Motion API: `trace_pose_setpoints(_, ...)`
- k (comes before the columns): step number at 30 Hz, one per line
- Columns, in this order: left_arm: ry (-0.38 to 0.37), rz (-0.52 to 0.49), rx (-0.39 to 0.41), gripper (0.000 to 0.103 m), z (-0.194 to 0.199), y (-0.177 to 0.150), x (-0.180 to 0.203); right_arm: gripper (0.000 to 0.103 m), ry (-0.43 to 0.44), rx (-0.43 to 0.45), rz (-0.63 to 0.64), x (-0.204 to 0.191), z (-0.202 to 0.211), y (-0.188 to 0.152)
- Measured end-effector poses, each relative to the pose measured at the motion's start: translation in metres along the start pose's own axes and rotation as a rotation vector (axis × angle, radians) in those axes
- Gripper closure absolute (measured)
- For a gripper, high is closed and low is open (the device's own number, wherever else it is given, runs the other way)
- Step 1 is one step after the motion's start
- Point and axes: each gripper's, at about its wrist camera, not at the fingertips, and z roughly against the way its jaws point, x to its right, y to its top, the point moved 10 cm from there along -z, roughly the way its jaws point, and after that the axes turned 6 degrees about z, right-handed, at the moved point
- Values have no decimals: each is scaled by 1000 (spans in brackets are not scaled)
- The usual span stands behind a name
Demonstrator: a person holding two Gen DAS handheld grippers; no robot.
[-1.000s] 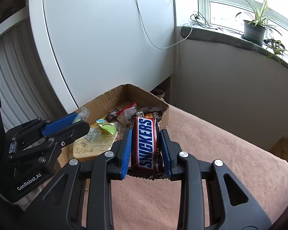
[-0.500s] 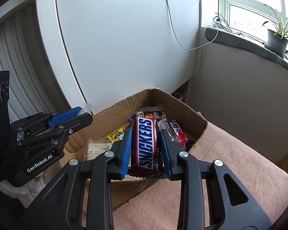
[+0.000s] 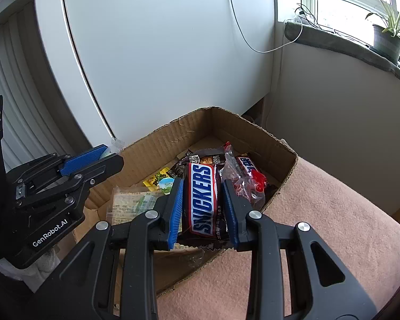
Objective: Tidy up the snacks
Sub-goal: 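Open both tools to release the green candy and Snickers into the box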
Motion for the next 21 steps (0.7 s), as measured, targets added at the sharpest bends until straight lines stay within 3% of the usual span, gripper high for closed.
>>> trace_pose_setpoints(13, 10, 10, 0, 82, -1, 1, -2, 72, -18, 7, 8, -2, 4, 2)
trace_pose_setpoints(15, 19, 12, 1, 78, 0, 1, -3, 59, -29, 14, 7, -1, 6, 3)
trace_pose_setpoints(21, 24, 9, 4, 78, 1, 1, -4, 43, -60, 29, 11, 3, 15, 6)
